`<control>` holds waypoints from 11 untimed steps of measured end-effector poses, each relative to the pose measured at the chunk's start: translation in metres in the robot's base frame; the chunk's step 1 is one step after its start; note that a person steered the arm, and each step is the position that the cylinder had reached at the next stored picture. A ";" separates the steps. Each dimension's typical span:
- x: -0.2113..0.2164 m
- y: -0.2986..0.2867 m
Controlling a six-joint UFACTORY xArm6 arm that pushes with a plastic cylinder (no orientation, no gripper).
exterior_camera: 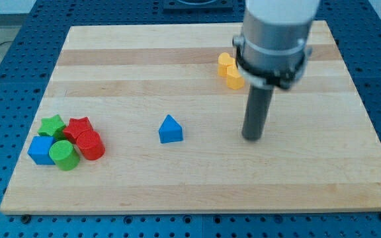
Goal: Separate red blocks away from each other
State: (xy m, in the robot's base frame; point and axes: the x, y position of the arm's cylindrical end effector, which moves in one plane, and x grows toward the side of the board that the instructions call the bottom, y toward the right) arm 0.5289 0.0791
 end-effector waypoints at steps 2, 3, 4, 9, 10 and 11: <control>0.044 -0.163; 0.045 -0.236; 0.038 -0.278; -0.078 -0.228; -0.075 -0.228; -0.126 -0.227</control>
